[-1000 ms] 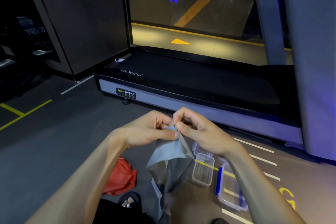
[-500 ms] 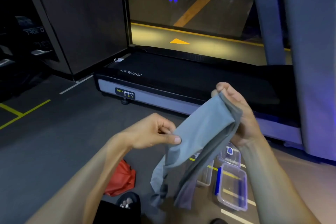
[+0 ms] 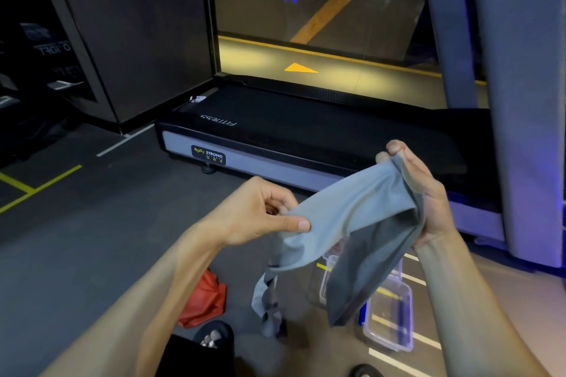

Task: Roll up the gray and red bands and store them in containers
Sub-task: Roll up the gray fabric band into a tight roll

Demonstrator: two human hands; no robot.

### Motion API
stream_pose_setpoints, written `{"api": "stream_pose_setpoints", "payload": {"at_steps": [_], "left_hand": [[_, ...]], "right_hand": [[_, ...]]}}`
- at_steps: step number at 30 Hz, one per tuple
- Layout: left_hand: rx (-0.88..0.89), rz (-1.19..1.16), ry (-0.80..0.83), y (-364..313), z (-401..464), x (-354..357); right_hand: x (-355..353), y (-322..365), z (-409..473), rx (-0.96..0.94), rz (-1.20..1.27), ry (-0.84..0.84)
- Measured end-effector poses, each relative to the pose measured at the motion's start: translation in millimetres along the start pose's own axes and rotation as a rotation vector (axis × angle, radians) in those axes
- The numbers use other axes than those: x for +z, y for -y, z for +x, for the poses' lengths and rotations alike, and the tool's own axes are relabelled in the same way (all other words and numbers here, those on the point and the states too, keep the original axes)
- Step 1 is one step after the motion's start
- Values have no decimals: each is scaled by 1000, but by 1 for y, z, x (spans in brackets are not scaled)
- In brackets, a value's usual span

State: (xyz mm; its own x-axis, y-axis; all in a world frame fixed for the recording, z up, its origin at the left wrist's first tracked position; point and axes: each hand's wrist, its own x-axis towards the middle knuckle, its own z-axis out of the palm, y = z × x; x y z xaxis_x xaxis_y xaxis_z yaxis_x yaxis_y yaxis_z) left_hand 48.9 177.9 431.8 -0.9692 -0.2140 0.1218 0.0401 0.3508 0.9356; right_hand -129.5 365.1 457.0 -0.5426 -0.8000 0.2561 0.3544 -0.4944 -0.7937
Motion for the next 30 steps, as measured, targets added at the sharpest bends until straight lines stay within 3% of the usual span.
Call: {"api": "stream_pose_setpoints", "payload": {"at_steps": [8,11,14,17,21,24,28,30], "left_hand": [[-42,16,111,-1,-1,-9],[-40,-208,289,-4,-10,-25],[-105,-364,280,-1,-10,-36],[-101,-205,220,5,-6,-39],[-116,-211,193,8,-5,-41],[-110,38,106,15,5,-40],[-53,355,-28,23,10,-39],[24,368,-77,18,10,-37]], "right_hand": [[-7,5,-3,23,-66,1],[-17,6,-4,37,-314,38],[-22,-2,-6,107,-461,49],[-22,-1,-7,85,-423,0],[-20,4,-9,112,-280,81],[-15,4,-10,139,-163,149],[-14,0,-9,190,-232,142],[-19,-2,-9,215,-241,95]]}}
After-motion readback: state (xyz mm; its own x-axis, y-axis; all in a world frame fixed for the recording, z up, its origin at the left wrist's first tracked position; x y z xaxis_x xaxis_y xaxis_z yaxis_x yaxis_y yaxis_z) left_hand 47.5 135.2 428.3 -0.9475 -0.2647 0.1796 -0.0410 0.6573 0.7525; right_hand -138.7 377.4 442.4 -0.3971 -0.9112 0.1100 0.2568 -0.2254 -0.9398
